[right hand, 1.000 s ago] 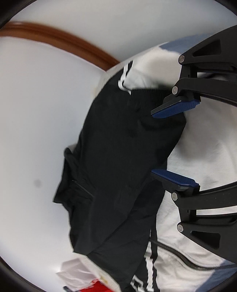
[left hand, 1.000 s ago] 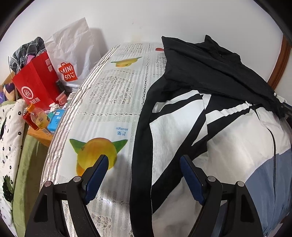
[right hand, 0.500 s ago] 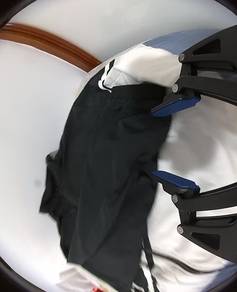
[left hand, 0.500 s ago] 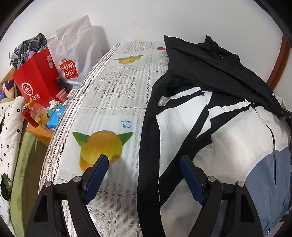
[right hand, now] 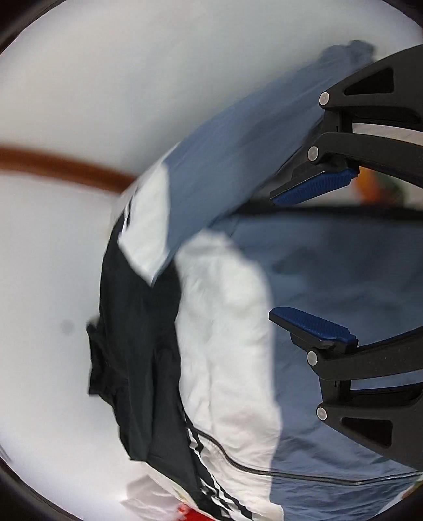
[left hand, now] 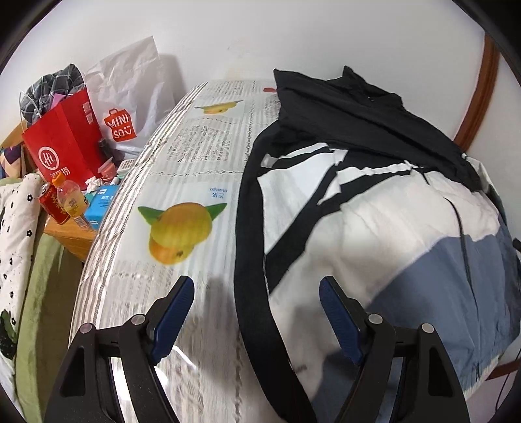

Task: Fold large clothes
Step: 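Move the right gripper to the blue sleeve cuff and grasp it, then fold the blue sleeve across the body toward the collar, open right gripper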

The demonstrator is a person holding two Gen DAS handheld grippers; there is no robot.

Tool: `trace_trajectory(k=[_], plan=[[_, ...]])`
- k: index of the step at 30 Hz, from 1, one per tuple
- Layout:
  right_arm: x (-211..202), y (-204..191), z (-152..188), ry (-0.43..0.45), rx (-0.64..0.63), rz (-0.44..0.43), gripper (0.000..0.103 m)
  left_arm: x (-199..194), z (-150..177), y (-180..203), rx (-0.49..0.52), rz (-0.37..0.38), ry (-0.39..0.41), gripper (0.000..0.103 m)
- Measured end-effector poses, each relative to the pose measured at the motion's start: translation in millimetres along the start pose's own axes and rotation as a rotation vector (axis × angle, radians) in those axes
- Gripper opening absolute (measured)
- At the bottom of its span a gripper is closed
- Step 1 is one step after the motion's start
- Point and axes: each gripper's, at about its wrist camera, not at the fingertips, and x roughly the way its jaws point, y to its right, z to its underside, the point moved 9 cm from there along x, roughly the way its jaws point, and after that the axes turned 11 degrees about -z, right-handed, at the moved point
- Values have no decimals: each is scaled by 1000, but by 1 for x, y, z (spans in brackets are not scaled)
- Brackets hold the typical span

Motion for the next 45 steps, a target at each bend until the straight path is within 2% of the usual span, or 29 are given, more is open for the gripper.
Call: trace_trajectory(k=[2, 4, 6, 8, 11, 14, 19, 20, 22, 24, 25, 27, 32, 37, 41, 45], plan=[[-14, 19, 11, 14, 25, 27, 65, -8, 4, 0, -2, 0, 5, 77], [-28, 41, 17, 32, 32, 92, 65, -14, 8, 1, -5, 0, 10, 77], [-41, 66, 26, 40, 36, 157, 71, -18, 10, 2, -5, -3, 9, 78], [-48, 94, 36, 30, 46, 218, 77, -22, 11, 4, -13, 0, 5, 78], [-43, 127, 54, -27, 39, 291, 77, -28, 11, 11, -24, 9, 2, 78], [-36, 148, 64, -50, 53, 331, 77, -34, 10, 18, -13, 9, 8, 78], [-21, 166, 61, -47, 80, 329, 76, -41, 2, 25, 7, -2, 13, 78], [-17, 168, 57, -41, 81, 332, 72, -42, 0, 27, 10, -1, 13, 78], [-10, 171, 51, -53, 82, 331, 56, -43, -3, 27, 9, -6, 20, 78], [-1, 173, 50, -73, 87, 314, 17, -44, -6, 28, 5, -11, 29, 78], [3, 173, 49, -87, 93, 310, 9, -44, -8, 27, 3, -12, 32, 78], [3, 172, 44, -78, 106, 319, 4, -43, -11, 25, -3, -12, 31, 78], [-25, 155, -4, 40, 63, 370, 2, -37, -21, 13, -20, -31, 42, 78], [-53, 112, -74, 163, 13, 333, 2, -26, -31, 7, -35, 7, 24, 78], [-51, 67, -135, 238, -22, 263, 2, -21, -40, 5, -26, 16, 32, 78], [-37, 0, -180, 276, -55, 103, 2, -11, -46, 1, -42, 26, 26, 78]])
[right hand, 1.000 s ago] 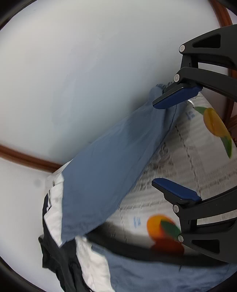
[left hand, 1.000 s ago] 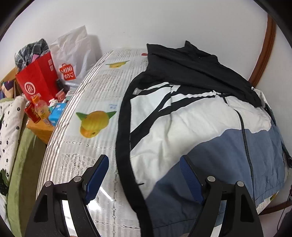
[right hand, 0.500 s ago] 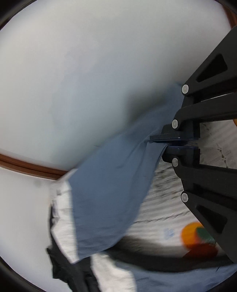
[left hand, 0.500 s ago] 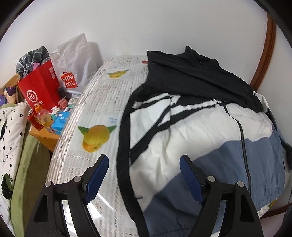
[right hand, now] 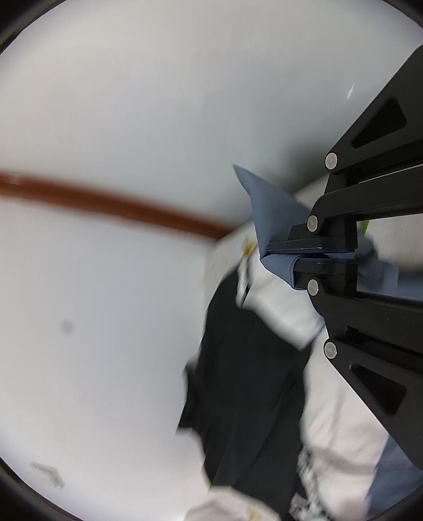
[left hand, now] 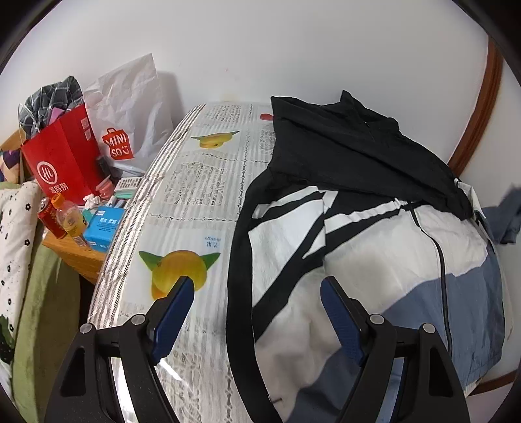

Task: Fold large clothes
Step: 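Fold the blue sleeve across the body toward the collar, open right gripper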

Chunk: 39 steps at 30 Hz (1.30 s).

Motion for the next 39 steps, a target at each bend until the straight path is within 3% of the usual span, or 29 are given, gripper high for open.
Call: trace_trajectory(k=[3, 8, 14, 18, 20, 22, 24, 26, 29, 34, 39], plan=[[18, -59, -27, 39, -51, -87, 2, 9, -1, -2, -7, 6, -16, 78], [48, -156, -44, 47, -135, -248, 2, 20, 2, -7, -18, 14, -36, 78], [87, -250, -29, -4, -238, -391, 2, 31, 4, -12, -21, 12, -72, 78], [112, -287, -1, -84, -285, -410, 2, 30, 2, -11, 5, 2, -65, 78], [121, -290, 14, -110, -296, -405, 3, 29, 1, -13, 2, 8, -64, 78], [127, -290, 30, -138, -290, -409, 15, 28, 1, -13, 3, 10, -63, 78], [132, -284, 41, -181, -272, -396, 54, 27, 1, -12, 8, 9, -63, 78], [136, -274, 48, -189, -255, -361, 72, 25, 3, -10, 12, 11, -65, 78], [136, -263, 56, -201, -246, -351, 86, 20, 4, -5, 24, 16, -63, 78], [110, -229, 77, -239, -222, -344, 89, 1, 4, 5, 44, 20, -29, 78], [67, -191, 95, -193, -216, -273, 89, -22, 3, 13, 54, 22, 18, 78]])
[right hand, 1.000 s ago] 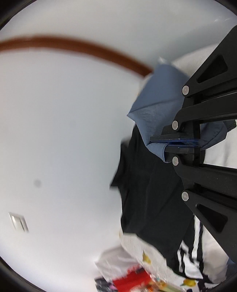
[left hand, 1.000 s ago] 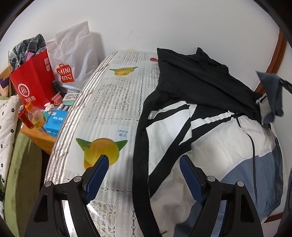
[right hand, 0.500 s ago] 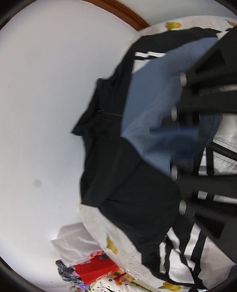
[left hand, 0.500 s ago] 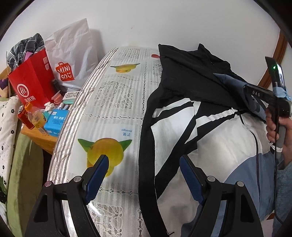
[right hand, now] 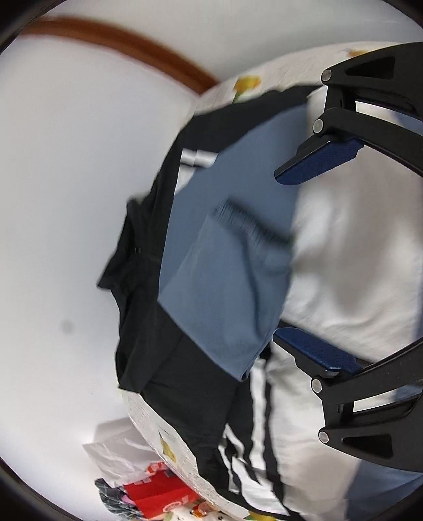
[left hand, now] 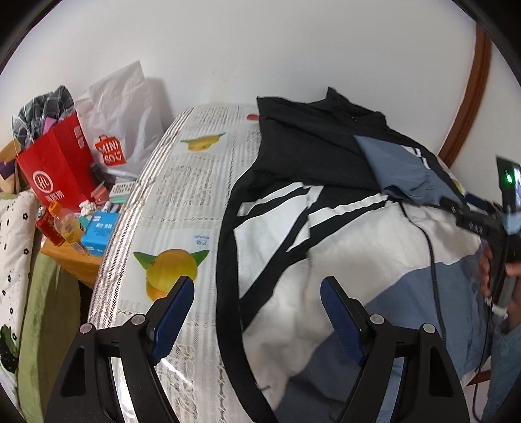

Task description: Fold large clothes

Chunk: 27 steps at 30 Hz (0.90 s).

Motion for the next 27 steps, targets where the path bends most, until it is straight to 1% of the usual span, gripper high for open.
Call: trace_trajectory(k=[3, 5, 7, 9, 11, 14, 17, 19, 23, 27], plan=[[-27, 13, 20, 12, 47, 8, 89, -17, -2, 6, 7, 5, 36, 78], [-50, 26, 36, 28, 106, 4, 89, -29, -3, 10, 8, 10, 65, 78], [-65, 35, 47, 25, 151, -11, 89, -43, -4, 15, 4, 26, 101, 78], [-85, 47, 62, 21, 208, -40, 89, -53, -3, 18, 4, 17, 118, 78], [-103, 57, 72, 32, 242, -45, 88, -64, -3, 23, 9, 11, 138, 78], [-134, 72, 87, 67, 277, -34, 87, -79, 0, 31, 11, 38, 148, 78], [-162, 86, 102, 96, 304, -30, 86, -91, 2, 36, 13, 20, 159, 78], [-175, 93, 111, 99, 311, -20, 85, -97, 3, 40, 25, 11, 156, 78], [-192, 109, 125, 98, 321, -9, 83, -107, 5, 46, 33, 24, 153, 78], [-196, 118, 137, 90, 345, -2, 82, -111, 5, 49, 44, 25, 154, 79]])
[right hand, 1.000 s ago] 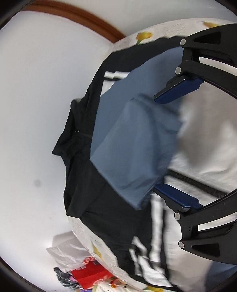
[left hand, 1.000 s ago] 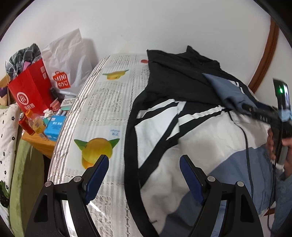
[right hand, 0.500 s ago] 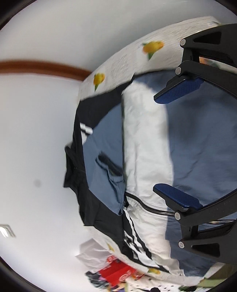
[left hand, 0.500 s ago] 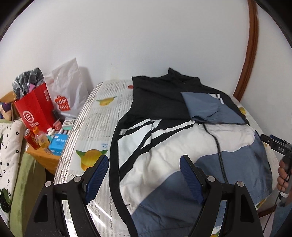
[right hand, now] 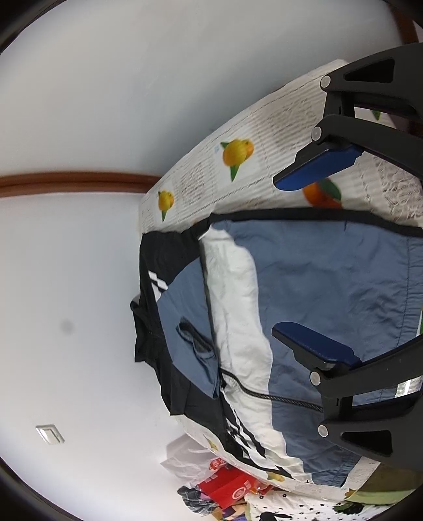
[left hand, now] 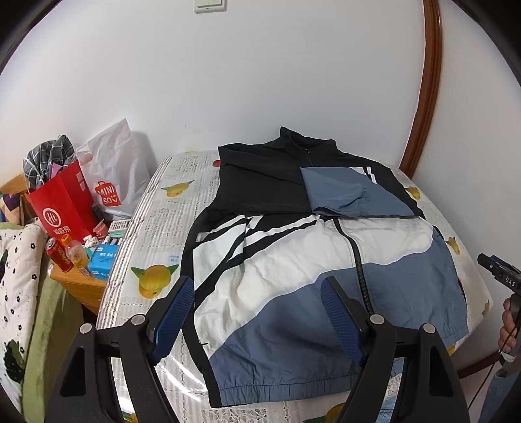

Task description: Fold large clothes

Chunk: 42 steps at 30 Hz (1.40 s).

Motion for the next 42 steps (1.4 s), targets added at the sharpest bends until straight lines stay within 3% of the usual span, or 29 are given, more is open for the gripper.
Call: trace_trajectory(k=[16, 22, 36, 42], plan=[[3, -5, -2, 4, -9, 5, 82, 8, -9, 11, -18, 37, -17, 79], [8, -2, -11, 11, 21, -24, 82, 28, -21, 28, 6, 45, -28, 79], [31, 17, -41, 15, 38, 24, 82, 67, -62, 76, 80, 83, -22, 79], [37, 22, -42, 11, 46, 30, 82, 87, -66, 89, 80, 130, -61, 79]])
